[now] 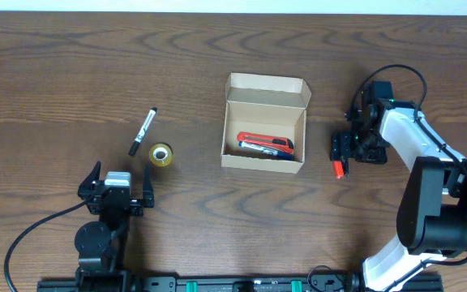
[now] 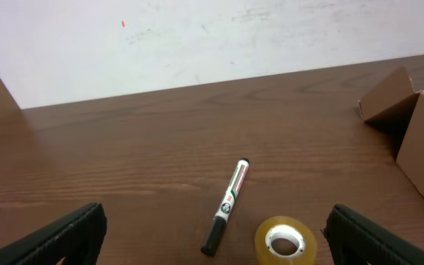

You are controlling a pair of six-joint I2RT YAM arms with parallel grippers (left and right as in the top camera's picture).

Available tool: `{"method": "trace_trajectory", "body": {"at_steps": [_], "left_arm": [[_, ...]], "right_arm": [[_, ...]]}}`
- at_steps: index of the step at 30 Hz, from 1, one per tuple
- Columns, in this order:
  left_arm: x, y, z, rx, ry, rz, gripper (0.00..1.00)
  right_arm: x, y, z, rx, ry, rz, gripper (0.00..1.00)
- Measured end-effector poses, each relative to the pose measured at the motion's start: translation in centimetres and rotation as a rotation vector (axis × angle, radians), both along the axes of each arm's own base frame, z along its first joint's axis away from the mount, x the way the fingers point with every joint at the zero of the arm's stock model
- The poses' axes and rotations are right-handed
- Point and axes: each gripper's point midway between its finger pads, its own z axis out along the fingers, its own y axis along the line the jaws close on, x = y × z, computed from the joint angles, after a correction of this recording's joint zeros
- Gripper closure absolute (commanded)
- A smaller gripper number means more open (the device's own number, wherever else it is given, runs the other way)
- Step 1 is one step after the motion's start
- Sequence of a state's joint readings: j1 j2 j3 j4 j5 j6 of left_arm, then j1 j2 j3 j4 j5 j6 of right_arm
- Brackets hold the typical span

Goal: Pack container
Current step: 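Lower the right gripper onto the red stapler and grasp it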

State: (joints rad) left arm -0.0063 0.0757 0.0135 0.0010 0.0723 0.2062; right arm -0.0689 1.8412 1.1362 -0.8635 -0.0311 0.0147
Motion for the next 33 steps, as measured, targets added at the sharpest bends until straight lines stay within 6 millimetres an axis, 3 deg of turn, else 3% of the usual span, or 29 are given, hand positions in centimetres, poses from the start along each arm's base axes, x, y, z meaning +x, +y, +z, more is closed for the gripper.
{"method": "trace_trajectory", "body": {"at_steps": [33], "left_arm": [[0.02, 0.0, 0.15, 0.0, -0.006, 0.0, 0.05]], "right_arm": [[0.1, 0.11, -0.8, 0.001, -0.02, 0.002, 0.19]]}}
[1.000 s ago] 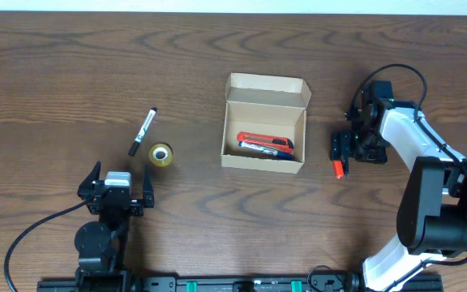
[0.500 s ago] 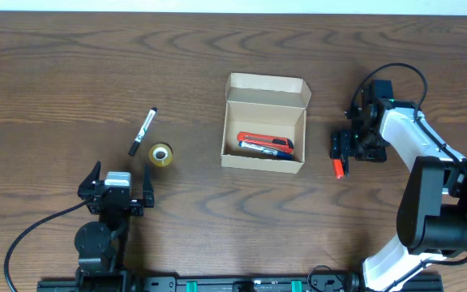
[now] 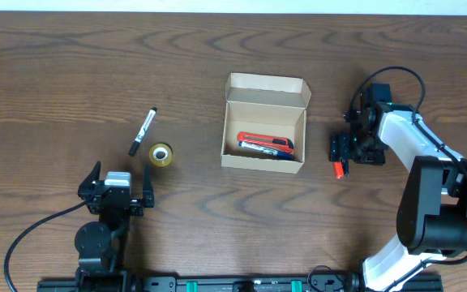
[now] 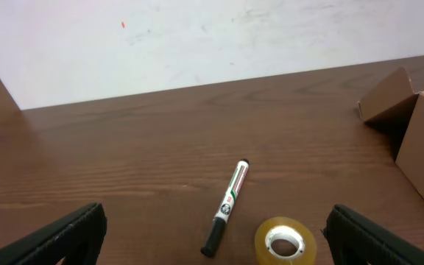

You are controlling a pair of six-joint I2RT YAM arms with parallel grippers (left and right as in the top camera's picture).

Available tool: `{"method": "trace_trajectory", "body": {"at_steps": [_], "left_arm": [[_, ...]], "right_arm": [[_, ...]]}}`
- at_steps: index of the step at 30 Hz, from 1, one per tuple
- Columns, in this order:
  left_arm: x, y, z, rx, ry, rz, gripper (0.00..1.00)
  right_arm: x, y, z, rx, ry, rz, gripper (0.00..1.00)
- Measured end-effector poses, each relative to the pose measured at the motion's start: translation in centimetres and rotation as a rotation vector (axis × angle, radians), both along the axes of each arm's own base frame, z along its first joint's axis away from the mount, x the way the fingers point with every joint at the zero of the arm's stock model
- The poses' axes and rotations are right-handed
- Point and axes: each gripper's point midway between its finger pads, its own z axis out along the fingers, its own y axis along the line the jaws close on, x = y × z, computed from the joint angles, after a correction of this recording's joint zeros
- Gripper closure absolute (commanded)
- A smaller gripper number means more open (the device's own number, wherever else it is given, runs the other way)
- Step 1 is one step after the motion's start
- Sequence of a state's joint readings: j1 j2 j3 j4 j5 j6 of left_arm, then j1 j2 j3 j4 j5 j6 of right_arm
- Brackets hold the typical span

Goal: Pack container
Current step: 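Lower the right gripper onto the red stapler and grasp it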

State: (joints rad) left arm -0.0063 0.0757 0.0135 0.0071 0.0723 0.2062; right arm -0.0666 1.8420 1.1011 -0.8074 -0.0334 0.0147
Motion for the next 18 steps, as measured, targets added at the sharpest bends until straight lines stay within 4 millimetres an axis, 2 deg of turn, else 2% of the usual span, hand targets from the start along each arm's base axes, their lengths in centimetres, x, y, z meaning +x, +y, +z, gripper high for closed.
{"method": "trace_trajectory", "body": {"at_steps": [8, 10, 13, 16, 18], "left_arm": [[0.0, -0.01, 0.0, 0.0, 0.0, 0.0, 0.05], [0.0, -0.01, 0.01, 0.0, 0.0, 0.0, 0.05], [0.0, -0.01, 0.0, 0.0, 0.0, 0.0, 0.05], [0.0, -0.01, 0.0, 0.0, 0.0, 0.0, 0.05], [0.0, -0.01, 0.01, 0.0, 0.0, 0.0, 0.05]], "right_arm": [[-0.21, -0.04, -0.66, -0.005, -0.017, 0.0, 0.19], [-0.21, -0.05, -0.65, -0.006, -0.024, 0.001, 0.22], [-0.17, -0.19, -0.68, -0.013, -0.026, 0.006, 0.4], [-0.05, -0.27, -0.69, -0.018, -0.031, 0.008, 0.52], [-0.04, -0.26, -0.71, -0.018, -0.032, 0.009, 0.66]]}}
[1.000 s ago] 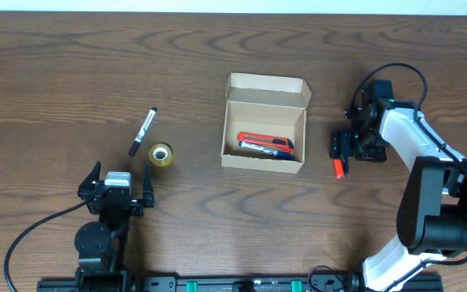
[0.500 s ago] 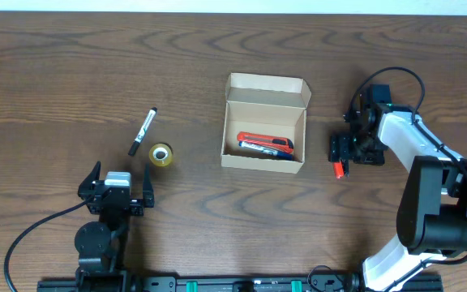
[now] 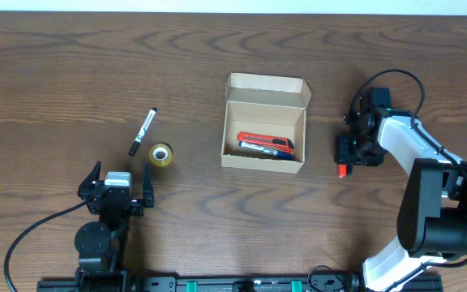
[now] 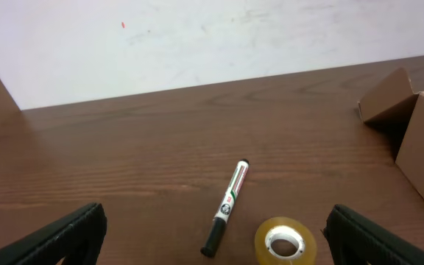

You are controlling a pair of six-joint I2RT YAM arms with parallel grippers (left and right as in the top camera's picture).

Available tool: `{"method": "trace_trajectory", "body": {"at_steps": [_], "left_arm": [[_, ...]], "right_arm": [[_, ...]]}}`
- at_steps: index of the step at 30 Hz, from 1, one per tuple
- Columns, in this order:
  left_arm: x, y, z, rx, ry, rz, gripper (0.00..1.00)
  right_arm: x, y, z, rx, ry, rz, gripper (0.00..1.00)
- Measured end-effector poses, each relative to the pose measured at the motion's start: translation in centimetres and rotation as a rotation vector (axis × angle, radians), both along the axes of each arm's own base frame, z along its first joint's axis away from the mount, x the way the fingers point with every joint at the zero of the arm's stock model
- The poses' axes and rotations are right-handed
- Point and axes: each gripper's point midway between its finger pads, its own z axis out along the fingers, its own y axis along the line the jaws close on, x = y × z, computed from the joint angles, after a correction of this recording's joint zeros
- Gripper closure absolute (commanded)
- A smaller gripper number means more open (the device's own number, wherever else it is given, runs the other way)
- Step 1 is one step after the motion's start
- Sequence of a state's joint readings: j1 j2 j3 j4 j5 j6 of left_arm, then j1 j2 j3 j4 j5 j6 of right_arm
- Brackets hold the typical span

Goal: Pack container
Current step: 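Lower the right gripper onto the red stapler and grasp it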

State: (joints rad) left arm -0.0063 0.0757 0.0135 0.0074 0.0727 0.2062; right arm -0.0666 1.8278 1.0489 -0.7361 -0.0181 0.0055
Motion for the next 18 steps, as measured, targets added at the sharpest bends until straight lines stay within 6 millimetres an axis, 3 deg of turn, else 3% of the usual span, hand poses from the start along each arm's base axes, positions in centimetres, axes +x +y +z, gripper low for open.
{"method": "trace_trajectory", "body": {"at_steps": [6, 18], "left_arm": [[0.0, 0.0, 0.0, 0.0, 0.0, -0.002, 0.05], [0.0, 0.0, 0.0, 0.0, 0.0, -0.002, 0.05]], "right_arm": [[0.1, 0.2, 0.1, 0.013, -0.008, 0.003, 0.97], [0.8, 1.2, 0.5, 0.07, -0.036, -0.004, 0.99]]}}
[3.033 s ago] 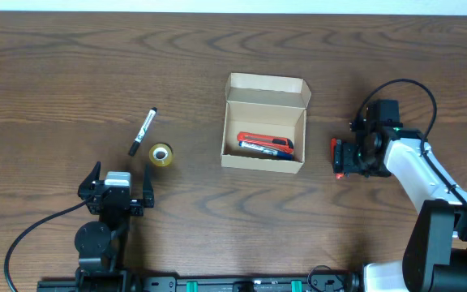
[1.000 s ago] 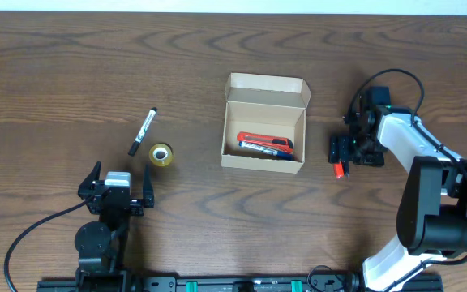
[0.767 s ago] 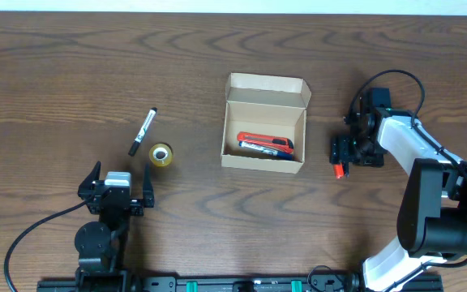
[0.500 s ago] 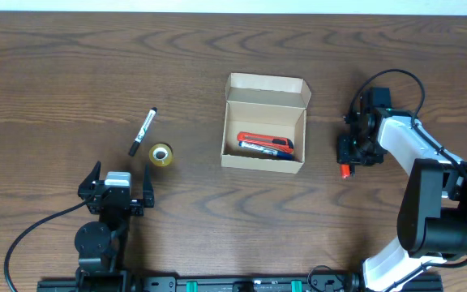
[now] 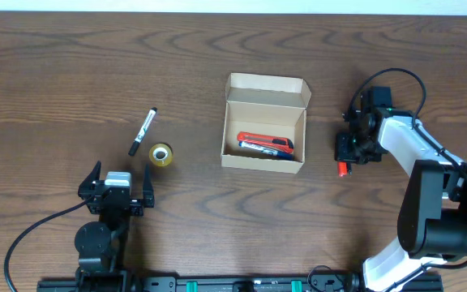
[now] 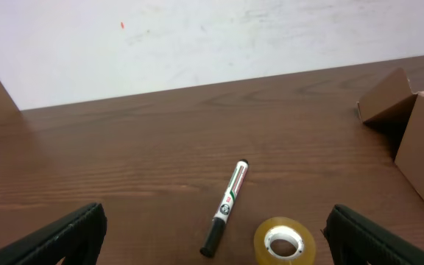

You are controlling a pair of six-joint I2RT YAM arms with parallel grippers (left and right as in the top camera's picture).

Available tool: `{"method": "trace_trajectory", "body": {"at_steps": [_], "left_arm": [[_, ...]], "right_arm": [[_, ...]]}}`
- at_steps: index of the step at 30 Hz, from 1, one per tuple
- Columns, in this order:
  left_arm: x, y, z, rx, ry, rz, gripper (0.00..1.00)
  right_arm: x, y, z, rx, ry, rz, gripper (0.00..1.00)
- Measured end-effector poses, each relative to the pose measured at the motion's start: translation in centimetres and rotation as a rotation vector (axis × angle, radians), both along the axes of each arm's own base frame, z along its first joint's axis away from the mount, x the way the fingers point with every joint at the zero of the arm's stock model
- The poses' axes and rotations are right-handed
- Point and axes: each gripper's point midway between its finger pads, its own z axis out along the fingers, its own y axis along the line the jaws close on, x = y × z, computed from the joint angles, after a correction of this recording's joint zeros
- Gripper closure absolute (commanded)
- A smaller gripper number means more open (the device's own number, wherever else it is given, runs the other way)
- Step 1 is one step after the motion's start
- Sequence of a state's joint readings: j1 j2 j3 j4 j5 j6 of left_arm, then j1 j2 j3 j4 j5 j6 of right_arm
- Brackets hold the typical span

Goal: Pack container
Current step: 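Lower the right gripper onto the red stapler and grasp it, then lift the stapler with the right gripper and lower it into the box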

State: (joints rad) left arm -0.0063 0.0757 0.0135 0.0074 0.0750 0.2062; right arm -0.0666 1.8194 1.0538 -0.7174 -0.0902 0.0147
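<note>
An open cardboard box [image 5: 227, 122] stands mid-table with a red box cutter [image 5: 259, 139] lying inside. Right of the box, my right gripper [image 5: 344, 159] points down at the table, and a small red object [image 5: 341, 170] sticks out from its fingers; it looks shut on that object. A black-and-white marker [image 6: 227, 202] and a roll of clear tape [image 6: 284, 241] lie left of the box. My left gripper [image 6: 213, 215] sits low near the front edge, open wide, with the marker and tape on the table ahead of it and nothing held.
The box's lid flap [image 5: 266, 86] stands open at its far side. A white wall [image 6: 197, 37] rises behind the table's far edge. The box corner shows at the right of the left wrist view.
Nothing has clearly changed; the right gripper stays over the red object right of the box. The left arm, marker and tape have not moved.
My right gripper was over the red object right of the box from the oldest moment. It then shifted slightly to the right and turned a little, and the red object shifted with it. The left gripper has stayed open and still throughout.
</note>
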Motion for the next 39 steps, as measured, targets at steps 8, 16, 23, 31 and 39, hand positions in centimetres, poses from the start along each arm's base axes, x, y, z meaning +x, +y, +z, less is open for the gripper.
{"method": "trace_trajectory", "body": {"at_steps": [8, 16, 23, 31, 39], "left_arm": [[0.0, 0.0, 0.0, 0.0, 0.0, 0.0, 0.05], [0.0, 0.0, 0.0, 0.0, 0.0, 0.0, 0.05], [0.0, 0.0, 0.0, 0.0, 0.0, 0.0, 0.05], [0.0, 0.0, 0.0, 0.0, 0.0, 0.0, 0.05], [0.0, 0.0, 0.0, 0.0, 0.0, 0.0, 0.05]], "right_arm": [[4.6, 1.4, 4.0, 0.085, -0.139, 0.016, 0.99], [10.7, 5.6, 18.7, 0.155, -0.566, 0.214, 0.99], [5.7, 15.0, 24.6, 0.163, -0.638, 0.783, 0.99], [0.3, 19.9, 22.2, 0.119, -0.549, 1.258, 0.99], [0.9, 19.0, 20.1, -0.018, -0.493, 1.398, 0.99]]}}
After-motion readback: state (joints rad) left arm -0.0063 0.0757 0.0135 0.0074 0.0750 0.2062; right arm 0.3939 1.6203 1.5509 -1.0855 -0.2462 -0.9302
